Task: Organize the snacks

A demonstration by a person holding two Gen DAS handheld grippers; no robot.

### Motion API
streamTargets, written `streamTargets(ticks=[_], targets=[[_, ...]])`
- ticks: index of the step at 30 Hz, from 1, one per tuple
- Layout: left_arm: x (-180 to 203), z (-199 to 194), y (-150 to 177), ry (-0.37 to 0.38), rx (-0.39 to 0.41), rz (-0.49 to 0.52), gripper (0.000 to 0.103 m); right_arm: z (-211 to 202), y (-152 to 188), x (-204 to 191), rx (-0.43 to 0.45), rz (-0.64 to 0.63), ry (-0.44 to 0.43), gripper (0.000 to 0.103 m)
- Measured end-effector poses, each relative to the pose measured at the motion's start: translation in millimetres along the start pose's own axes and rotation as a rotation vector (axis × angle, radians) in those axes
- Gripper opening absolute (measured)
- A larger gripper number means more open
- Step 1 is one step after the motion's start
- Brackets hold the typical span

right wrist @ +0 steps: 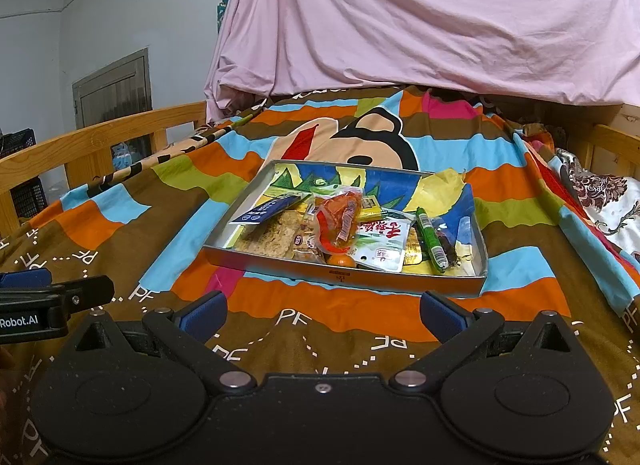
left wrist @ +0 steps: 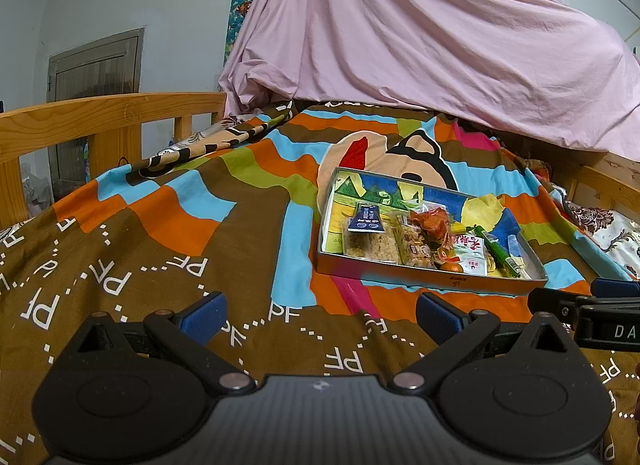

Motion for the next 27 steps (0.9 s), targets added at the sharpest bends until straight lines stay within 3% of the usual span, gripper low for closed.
streamTargets(ticks=[22, 27], targets=[[1.5, 0.6, 3.5, 0.008, -0.006, -0.001, 0.103, 0.8, 1.2, -1.9, -0.004, 0.0, -0.001, 0.102], [0.9, 1.3, 0.8, -0.021, -0.023, -0.016, 0.103, 0.6, 1.0, -1.7, -0.004, 0.0, -0.001, 0.102]])
Point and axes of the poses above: each gripper's, at about its wrist camera, not at the fingertips, and z roughly the way its jaws point, x to its right, y to its underside, the point moved 2 cm from there along z, roughly the way its jaws point, and after that the axes turned 2 degrees about y, right-handed, at the moved point
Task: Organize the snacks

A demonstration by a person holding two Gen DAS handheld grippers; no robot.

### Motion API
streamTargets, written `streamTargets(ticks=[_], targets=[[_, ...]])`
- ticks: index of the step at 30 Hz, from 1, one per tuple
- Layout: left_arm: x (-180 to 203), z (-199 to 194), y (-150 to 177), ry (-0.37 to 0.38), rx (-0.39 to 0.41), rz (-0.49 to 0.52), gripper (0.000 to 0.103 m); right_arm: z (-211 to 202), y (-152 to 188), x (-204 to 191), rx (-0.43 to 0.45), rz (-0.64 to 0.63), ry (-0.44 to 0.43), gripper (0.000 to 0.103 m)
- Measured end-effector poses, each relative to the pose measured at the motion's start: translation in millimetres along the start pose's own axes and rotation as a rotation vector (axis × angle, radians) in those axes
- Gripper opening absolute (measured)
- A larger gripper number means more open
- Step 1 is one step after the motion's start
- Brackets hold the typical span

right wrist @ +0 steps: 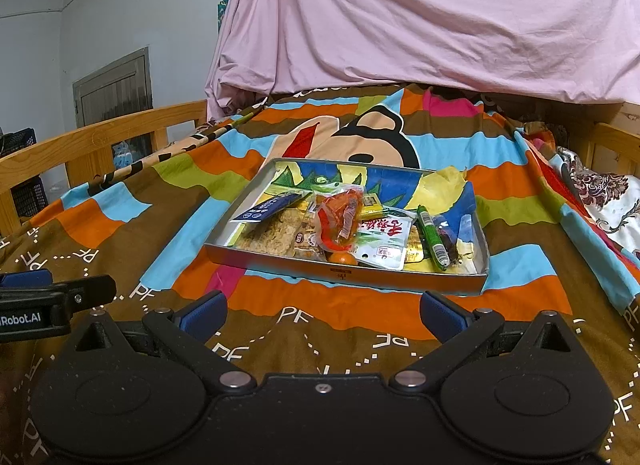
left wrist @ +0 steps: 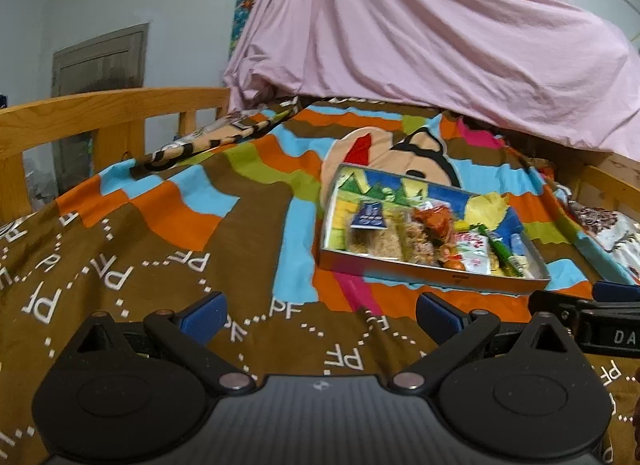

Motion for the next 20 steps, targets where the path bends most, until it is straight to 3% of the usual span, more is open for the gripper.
streamTargets(ticks=[7, 20], targets=[[-3.6, 2.3, 1.4, 0.031, -0.034, -0.045, 0.102, 0.3, 0.7, -0.7, 0.0, 0.001, 0.001, 0.102], [-2.0, 3.5, 1.6, 0.017, -0.029, -0.024, 0.102, -0.1, 6.5, -4.5, -0.006, 0.0, -0.002, 0.102]])
Point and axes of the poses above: each gripper's, at about its wrist camera, not at the fingertips, and z roughly the way its jaws point, x to its right, y to its underside, the point moved 2 cm from there along z, roughly the way its jaws point, and after that the axes turned 2 degrees about y, right-handed, at the moved point
